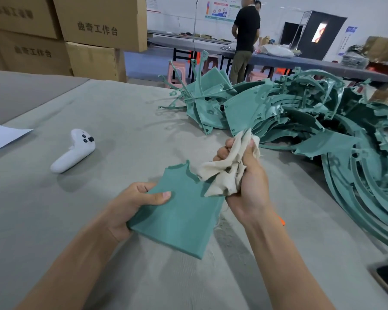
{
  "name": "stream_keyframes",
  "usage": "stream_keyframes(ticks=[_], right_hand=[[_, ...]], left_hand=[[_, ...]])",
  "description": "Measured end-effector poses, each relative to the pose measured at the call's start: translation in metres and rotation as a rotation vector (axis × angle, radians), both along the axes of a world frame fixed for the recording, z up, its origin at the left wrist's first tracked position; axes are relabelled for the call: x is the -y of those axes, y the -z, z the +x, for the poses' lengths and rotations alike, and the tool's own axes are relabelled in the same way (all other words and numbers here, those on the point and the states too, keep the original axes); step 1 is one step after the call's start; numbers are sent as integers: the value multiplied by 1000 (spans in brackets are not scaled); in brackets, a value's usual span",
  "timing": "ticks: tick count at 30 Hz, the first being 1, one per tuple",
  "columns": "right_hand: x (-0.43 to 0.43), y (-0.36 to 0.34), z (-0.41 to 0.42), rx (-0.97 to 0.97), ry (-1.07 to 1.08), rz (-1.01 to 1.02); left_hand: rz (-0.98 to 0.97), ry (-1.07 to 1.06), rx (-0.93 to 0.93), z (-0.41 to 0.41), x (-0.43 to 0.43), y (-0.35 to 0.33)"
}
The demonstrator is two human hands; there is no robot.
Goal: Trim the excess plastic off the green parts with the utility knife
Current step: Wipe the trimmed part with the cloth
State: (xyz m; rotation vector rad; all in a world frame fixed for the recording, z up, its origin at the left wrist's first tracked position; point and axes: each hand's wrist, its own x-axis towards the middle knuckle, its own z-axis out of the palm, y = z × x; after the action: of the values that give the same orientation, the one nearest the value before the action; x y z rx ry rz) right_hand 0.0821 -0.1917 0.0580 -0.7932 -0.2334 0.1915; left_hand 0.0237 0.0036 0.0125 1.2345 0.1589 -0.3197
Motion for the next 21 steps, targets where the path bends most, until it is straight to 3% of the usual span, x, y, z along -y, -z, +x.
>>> stream_keyframes(ticks=[10,15,21], right_hand=[[-16,3,-6,-93,22,-289],[-12,3,-7,63,-13,-351],[6,-3,5,51,659,-384]], left_hand=[[-105,-56,24,0,2,-1],[-125,-14,0,-1,3,-5],[31,71,64,0,14,-5]])
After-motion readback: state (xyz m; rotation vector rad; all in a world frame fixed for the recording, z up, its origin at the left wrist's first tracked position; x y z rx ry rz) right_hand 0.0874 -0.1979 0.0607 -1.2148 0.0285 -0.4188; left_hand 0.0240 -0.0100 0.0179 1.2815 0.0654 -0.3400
